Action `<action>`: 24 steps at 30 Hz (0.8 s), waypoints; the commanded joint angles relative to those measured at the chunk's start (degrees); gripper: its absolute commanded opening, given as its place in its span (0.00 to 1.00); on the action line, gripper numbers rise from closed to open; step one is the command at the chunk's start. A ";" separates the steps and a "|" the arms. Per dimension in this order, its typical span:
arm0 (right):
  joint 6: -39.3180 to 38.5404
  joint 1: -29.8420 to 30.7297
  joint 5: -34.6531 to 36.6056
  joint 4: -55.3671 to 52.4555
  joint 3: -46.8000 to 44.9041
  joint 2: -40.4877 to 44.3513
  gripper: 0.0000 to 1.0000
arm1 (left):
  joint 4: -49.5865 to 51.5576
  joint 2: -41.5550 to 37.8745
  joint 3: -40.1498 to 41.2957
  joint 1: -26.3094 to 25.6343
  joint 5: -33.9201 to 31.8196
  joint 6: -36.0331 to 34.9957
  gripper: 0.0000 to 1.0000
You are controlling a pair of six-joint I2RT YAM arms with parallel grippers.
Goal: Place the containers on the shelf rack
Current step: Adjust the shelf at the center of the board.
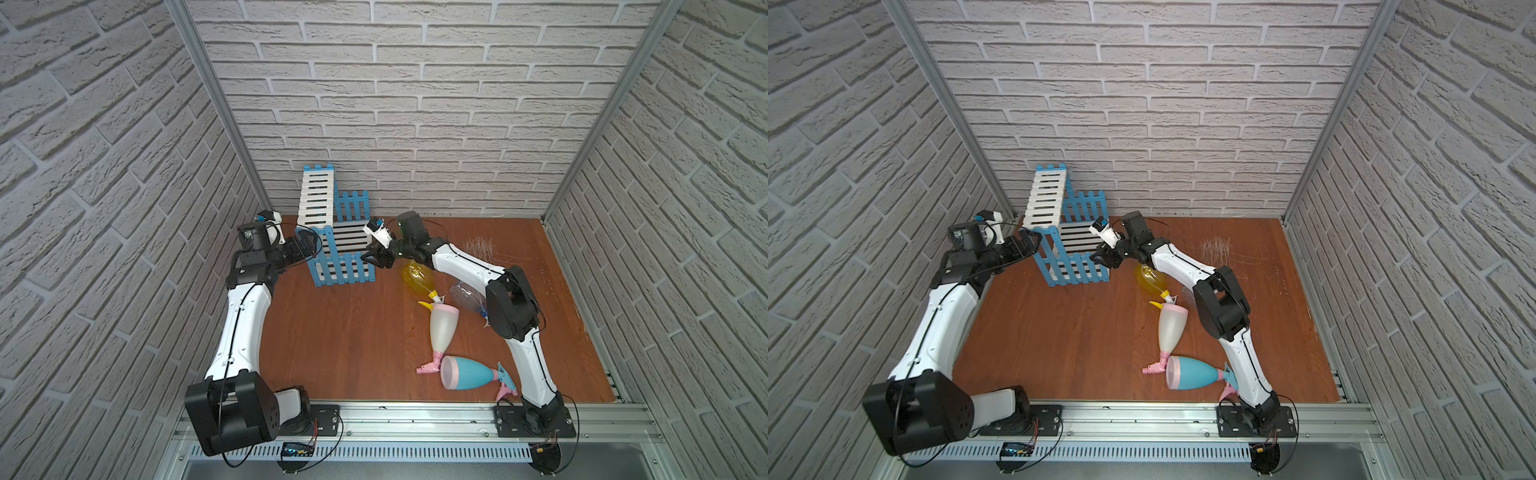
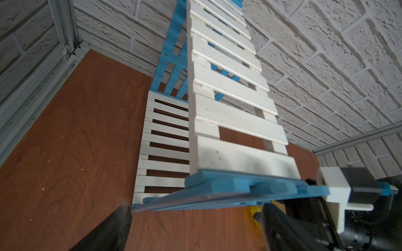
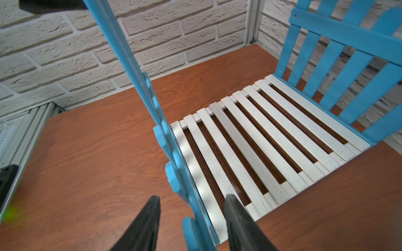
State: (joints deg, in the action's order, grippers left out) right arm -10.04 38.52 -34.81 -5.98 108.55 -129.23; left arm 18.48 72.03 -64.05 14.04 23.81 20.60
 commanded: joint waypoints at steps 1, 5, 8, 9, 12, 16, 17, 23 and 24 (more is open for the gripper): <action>-1.00 0.17 -4.87 -2.85 2.10 -0.83 0.47 | -3.27 1.19 -2.37 0.50 1.53 -0.48 0.98; -1.54 0.23 -6.72 -4.19 2.25 -0.73 0.37 | -3.81 2.16 -2.74 0.59 1.88 -0.53 0.98; -1.92 0.48 -6.93 -4.85 1.27 0.31 0.28 | -4.36 2.39 -2.51 0.61 2.27 -0.17 0.98; -1.90 0.62 -6.48 -4.67 0.44 0.99 0.26 | -4.58 2.39 -2.32 0.51 2.41 -0.12 0.98; -1.61 1.23 -3.58 -2.48 -3.51 3.47 0.23 | -5.38 2.08 -1.61 0.57 3.35 0.42 0.98; 1.07 2.93 6.77 6.81 -13.93 9.79 0.19 | -6.77 1.70 -0.28 0.43 5.02 1.79 0.98; 2.22 3.61 11.14 9.37 -17.70 11.69 0.19 | -6.86 1.56 0.00 0.29 5.23 2.04 0.98; 7.96 7.61 31.98 21.51 -31.90 19.37 0.20 | -7.01 0.92 0.68 -1.39 6.68 2.46 0.98; 8.77 8.15 34.49 22.08 -33.06 19.87 0.19 | -6.98 0.84 0.68 -1.88 6.99 2.55 0.98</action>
State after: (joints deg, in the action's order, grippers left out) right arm -7.55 46.04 -14.87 11.44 79.31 -112.46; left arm 15.35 73.93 -64.03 12.93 30.09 22.28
